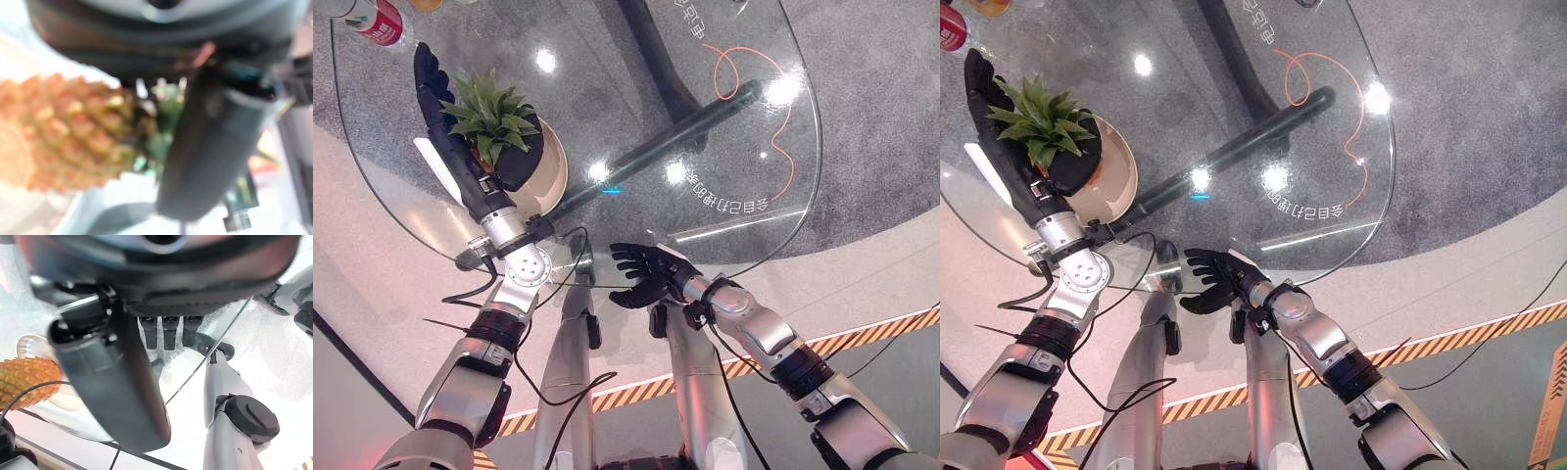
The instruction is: Pick up the fruit to the plate
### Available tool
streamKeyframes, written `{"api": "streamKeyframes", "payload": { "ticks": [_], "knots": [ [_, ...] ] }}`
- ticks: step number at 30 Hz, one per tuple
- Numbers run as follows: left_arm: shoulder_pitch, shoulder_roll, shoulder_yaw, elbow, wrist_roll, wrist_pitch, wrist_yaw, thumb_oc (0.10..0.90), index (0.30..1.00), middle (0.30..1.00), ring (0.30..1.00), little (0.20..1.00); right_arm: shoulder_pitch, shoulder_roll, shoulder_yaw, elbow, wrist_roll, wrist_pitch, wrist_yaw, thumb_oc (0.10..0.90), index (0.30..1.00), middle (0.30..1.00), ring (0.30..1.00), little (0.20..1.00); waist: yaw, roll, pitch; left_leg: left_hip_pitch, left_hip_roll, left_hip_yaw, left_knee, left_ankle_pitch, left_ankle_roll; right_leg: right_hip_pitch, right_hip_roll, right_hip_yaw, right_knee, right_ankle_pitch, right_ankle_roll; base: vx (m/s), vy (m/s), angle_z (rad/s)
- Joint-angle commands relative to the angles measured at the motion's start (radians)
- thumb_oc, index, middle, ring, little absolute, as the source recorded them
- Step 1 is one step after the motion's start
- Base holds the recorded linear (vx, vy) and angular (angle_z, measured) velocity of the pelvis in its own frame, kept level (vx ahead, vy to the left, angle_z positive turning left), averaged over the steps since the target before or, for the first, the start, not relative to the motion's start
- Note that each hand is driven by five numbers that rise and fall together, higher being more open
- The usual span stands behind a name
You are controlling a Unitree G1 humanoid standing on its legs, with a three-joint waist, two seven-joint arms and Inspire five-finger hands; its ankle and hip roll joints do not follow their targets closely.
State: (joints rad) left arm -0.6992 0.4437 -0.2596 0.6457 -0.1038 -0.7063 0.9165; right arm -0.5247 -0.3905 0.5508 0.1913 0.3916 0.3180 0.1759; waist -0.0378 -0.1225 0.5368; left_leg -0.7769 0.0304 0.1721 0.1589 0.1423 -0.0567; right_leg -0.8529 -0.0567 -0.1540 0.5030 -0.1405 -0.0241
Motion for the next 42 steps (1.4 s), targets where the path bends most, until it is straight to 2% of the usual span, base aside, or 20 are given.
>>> {"api": "streamKeyframes", "payload": {
  "ticks": [1,8,12,19,24,34,42],
  "knots": [
    [0.025,0.012,0.026,-0.077,-0.012,-0.081,-0.037,0.800,0.900,0.900,0.900,0.900,0.078,-0.003,-0.019,-0.104,-0.016,-0.044,0.070,0.800,0.900,0.900,0.900,0.900,-0.015,0.027,-0.017,0.041,-0.053,-0.003,0.128,-0.099,0.028,0.095,-0.006,-0.051,-0.264,0.250,0.071,0.00,-0.066,0.01],
    [0.090,0.018,0.055,-0.086,-0.052,-0.086,-0.080,0.800,0.900,0.900,0.900,0.900,0.106,-0.008,-0.036,-0.105,-0.023,-0.068,0.086,0.800,0.900,0.900,0.900,0.900,0.003,0.035,-0.017,0.068,-0.044,-0.015,0.136,-0.103,0.024,0.123,-0.017,-0.068,-0.245,0.231,0.069,0.01,-0.079,0.05],
    [0.119,0.022,0.069,-0.089,-0.094,-0.081,-0.131,0.800,0.900,0.900,0.900,0.900,0.104,-0.006,-0.043,-0.102,-0.029,-0.061,0.082,0.800,0.900,0.900,0.900,0.900,0.011,0.038,-0.017,0.085,-0.039,-0.020,0.139,-0.104,0.023,0.140,-0.018,-0.072,-0.238,0.221,0.067,0.01,-0.064,0.03],
    [0.167,0.030,0.087,-0.099,-0.141,-0.047,-0.202,0.800,0.900,0.900,0.900,0.900,0.119,-0.019,-0.060,-0.101,-0.030,-0.083,0.098,0.800,0.900,0.900,0.900,0.900,0.021,0.042,-0.017,0.120,-0.027,-0.023,0.140,-0.105,0.020,0.176,-0.023,-0.077,-0.229,0.208,0.068,0.02,-0.044,0.00],
    [0.201,0.029,0.098,-0.101,-0.208,-0.035,-0.278,0.800,0.900,0.900,0.900,0.900,0.129,-0.019,-0.065,-0.103,-0.030,-0.086,0.101,0.800,0.900,0.900,0.900,0.900,0.025,0.049,-0.017,0.142,-0.021,-0.020,0.150,-0.109,0.021,0.201,-0.028,-0.081,-0.221,0.197,0.067,0.00,-0.007,0.00],
    [0.289,0.013,0.109,-0.120,-0.342,0.007,-0.496,0.800,0.900,0.900,0.900,0.900,0.166,-0.032,-0.086,-0.112,-0.027,-0.096,0.118,0.800,0.900,0.900,0.900,0.900,0.032,0.072,-0.017,0.188,-0.012,-0.003,0.162,-0.117,0.029,0.251,-0.038,-0.085,-0.207,0.176,0.063,0.01,0.000,0.00],
    [0.323,0.006,0.097,-0.156,-0.366,0.046,-0.548,0.800,0.900,0.900,0.900,0.900,0.182,-0.040,-0.089,-0.125,-0.026,-0.092,0.119,0.800,0.900,0.900,0.900,0.900,0.029,0.084,-0.017,0.193,-0.009,0.003,0.174,-0.122,0.032,0.258,-0.040,-0.080,-0.199,0.169,0.058,0.00,0.000,-0.01]
  ]
}}
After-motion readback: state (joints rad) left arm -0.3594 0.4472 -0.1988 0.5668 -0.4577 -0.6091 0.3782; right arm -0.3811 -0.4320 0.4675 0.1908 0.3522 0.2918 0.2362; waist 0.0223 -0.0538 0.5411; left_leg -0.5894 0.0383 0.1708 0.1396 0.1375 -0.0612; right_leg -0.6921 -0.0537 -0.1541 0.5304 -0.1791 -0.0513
